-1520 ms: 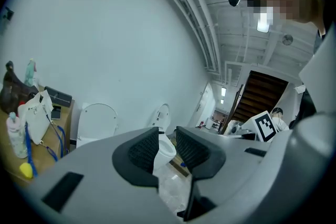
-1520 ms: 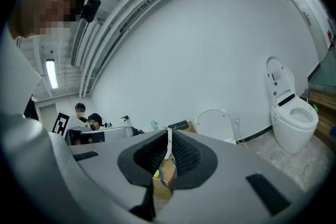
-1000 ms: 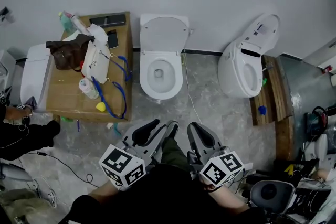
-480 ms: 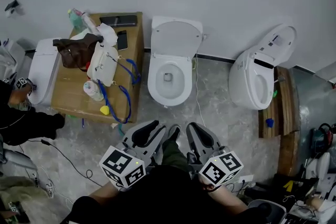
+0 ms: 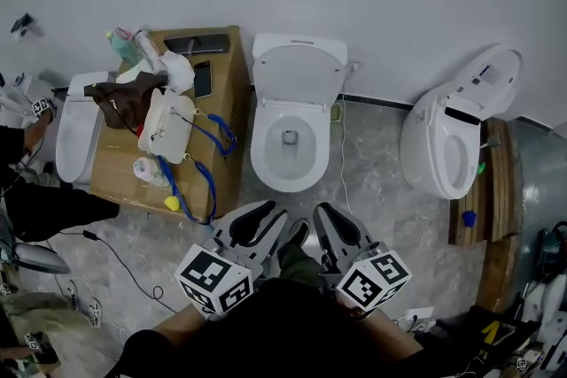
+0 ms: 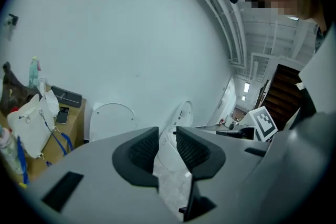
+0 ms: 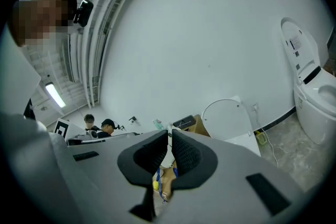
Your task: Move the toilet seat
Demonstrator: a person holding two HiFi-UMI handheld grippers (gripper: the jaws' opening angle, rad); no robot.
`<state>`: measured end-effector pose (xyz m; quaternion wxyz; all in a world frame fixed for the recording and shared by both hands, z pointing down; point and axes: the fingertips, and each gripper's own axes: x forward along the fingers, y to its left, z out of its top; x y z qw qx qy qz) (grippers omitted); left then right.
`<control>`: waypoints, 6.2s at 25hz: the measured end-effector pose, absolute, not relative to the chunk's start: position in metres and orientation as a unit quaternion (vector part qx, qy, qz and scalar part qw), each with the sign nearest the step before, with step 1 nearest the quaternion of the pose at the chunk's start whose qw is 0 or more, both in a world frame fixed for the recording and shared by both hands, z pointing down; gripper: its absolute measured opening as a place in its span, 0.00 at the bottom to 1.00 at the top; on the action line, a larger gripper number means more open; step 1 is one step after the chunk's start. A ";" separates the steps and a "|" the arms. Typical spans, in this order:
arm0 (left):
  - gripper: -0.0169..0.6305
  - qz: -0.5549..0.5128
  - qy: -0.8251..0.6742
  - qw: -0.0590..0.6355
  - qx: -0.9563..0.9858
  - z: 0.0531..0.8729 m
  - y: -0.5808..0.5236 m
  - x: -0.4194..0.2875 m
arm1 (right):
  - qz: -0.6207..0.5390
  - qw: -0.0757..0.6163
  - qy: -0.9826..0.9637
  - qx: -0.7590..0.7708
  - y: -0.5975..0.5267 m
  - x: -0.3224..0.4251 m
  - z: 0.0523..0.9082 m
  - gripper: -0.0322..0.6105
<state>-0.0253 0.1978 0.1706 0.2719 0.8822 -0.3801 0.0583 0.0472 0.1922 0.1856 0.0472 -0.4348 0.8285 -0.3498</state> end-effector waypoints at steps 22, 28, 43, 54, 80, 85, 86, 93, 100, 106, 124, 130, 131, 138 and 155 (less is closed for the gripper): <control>0.20 0.098 -0.478 0.258 0.834 0.229 0.095 -0.025 | -0.243 -0.057 0.858 -0.449 0.084 0.094 0.225 0.12; 0.20 0.139 -0.504 0.243 0.817 0.289 0.039 -0.062 | -0.210 -0.075 0.851 -0.475 0.032 0.090 0.245 0.12; 0.32 0.151 -0.444 0.394 0.791 0.433 -0.017 -0.098 | -0.359 -0.120 0.786 -0.489 -0.050 0.054 0.356 0.41; 0.34 0.229 -0.439 0.435 0.752 0.579 -0.028 -0.105 | -0.410 -0.155 0.760 -0.480 -0.078 0.071 0.504 0.43; 0.38 0.290 -0.451 0.562 0.630 0.807 0.022 -0.121 | -0.591 -0.225 0.599 -0.492 0.013 0.138 0.800 0.47; 0.43 0.305 -0.432 0.584 0.616 0.834 0.036 -0.111 | -0.599 -0.245 0.569 -0.508 0.032 0.142 0.822 0.51; 0.44 0.303 -0.432 0.591 0.611 0.838 0.040 -0.110 | -0.602 -0.245 0.560 -0.514 0.037 0.145 0.826 0.51; 0.45 0.293 -0.417 0.615 0.602 0.851 0.060 -0.100 | -0.654 -0.179 0.542 -0.497 0.058 0.137 0.845 0.52; 0.45 0.285 -0.409 0.626 0.600 0.857 0.059 -0.091 | -0.653 -0.178 0.545 -0.495 0.064 0.130 0.856 0.52; 0.45 0.273 -0.411 0.642 0.587 0.860 0.053 -0.092 | -0.648 -0.192 0.561 -0.478 0.057 0.113 0.857 0.52; 0.45 0.228 -0.401 0.660 0.593 0.821 0.051 -0.087 | -0.676 -0.165 0.551 -0.461 0.054 0.112 0.816 0.52; 0.45 0.219 -0.401 0.659 0.597 0.796 0.045 -0.087 | -0.679 -0.159 0.553 -0.455 0.053 0.113 0.789 0.52; 0.45 0.216 -0.401 0.659 0.598 0.791 0.044 -0.086 | -0.679 -0.157 0.555 -0.455 0.052 0.113 0.784 0.52; 0.45 0.189 -0.409 0.656 0.606 0.758 0.034 -0.086 | -0.673 -0.150 0.563 -0.457 0.046 0.113 0.750 0.52; 0.45 0.147 -0.401 0.614 0.664 0.669 0.006 -0.082 | -0.667 -0.063 0.577 -0.467 0.012 0.118 0.664 0.52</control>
